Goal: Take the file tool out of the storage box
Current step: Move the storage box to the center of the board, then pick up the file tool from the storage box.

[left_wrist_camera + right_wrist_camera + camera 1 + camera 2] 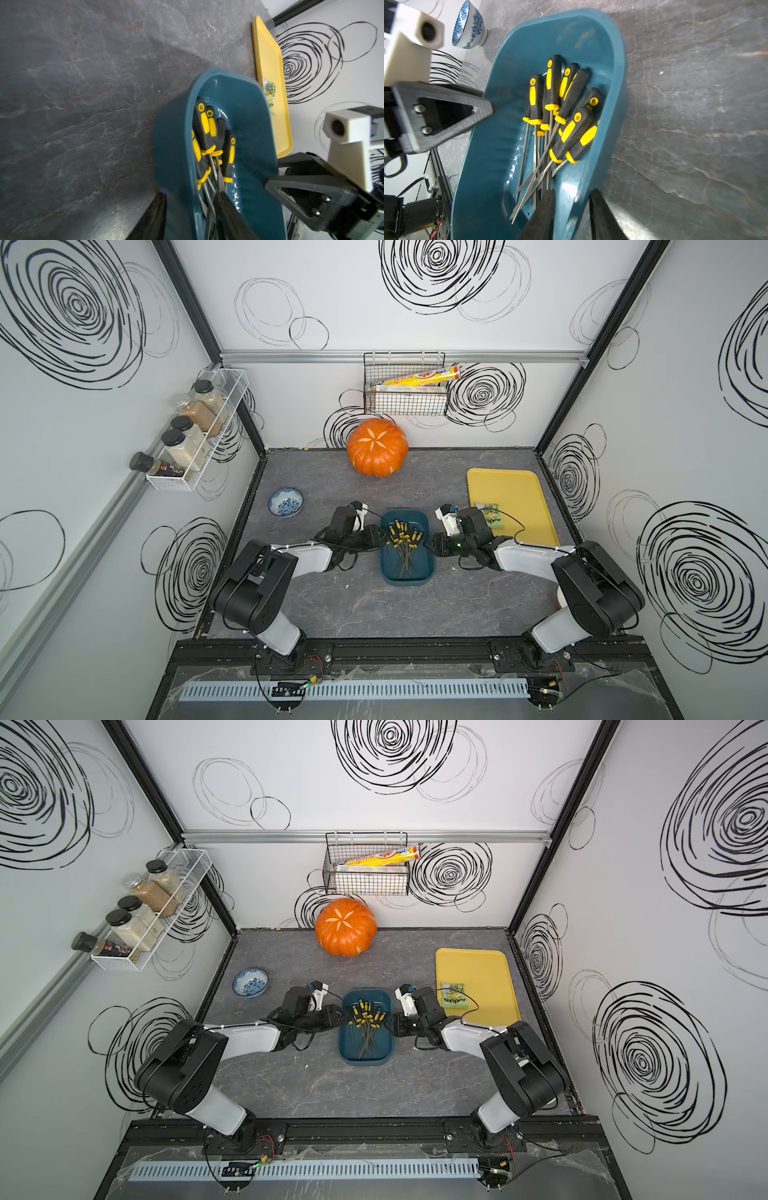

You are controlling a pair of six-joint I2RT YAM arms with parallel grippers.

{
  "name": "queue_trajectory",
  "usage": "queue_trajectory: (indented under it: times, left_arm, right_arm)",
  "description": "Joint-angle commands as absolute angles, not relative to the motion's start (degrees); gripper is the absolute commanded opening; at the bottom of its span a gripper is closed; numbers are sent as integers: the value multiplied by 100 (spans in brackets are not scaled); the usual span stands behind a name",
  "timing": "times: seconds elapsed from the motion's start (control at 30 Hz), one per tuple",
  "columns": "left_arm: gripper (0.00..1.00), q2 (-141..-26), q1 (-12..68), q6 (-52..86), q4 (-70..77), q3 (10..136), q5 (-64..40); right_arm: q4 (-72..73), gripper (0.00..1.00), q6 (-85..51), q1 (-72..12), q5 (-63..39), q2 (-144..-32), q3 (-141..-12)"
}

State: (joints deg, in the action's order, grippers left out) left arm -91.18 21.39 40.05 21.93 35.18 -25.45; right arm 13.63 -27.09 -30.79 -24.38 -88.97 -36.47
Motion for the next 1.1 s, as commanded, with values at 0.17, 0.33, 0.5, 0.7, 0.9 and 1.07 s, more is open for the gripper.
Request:
queue_trajectory:
  times: [0.17, 0.33, 0.5, 0.7, 0.9, 1.07]
  left_arm:
    - [56, -8978, 1810, 4063, 2478, 3340, -2766]
    - [78, -8292, 1705, 4062, 2357, 3155, -2530]
    - [99, -7552, 1714, 4040, 2002, 2965, -2173]
    - [98, -6702, 1723, 4297, 2805, 2311, -2657]
    - [88, -5959, 1748, 4270, 3001, 2086, -2821]
    - [91, -5863, 1756, 4342, 3123, 2019, -3006]
  right_arm:
    - [1223, 42, -2580, -3138, -2416, -8505, -3534]
    - [943, 46, -2454, -3138, -1906, -8114, -3551]
    - [414, 49, -2198, -3190, -1333, -7519, -3797]
    - [38, 51, -1946, -3255, -2213, -7725, -4653]
    - [-436, 43, -1697, -3417, -2015, -8996, -5609]
    - [-1221, 39, -1321, -3843, -1229, -10171, -6706]
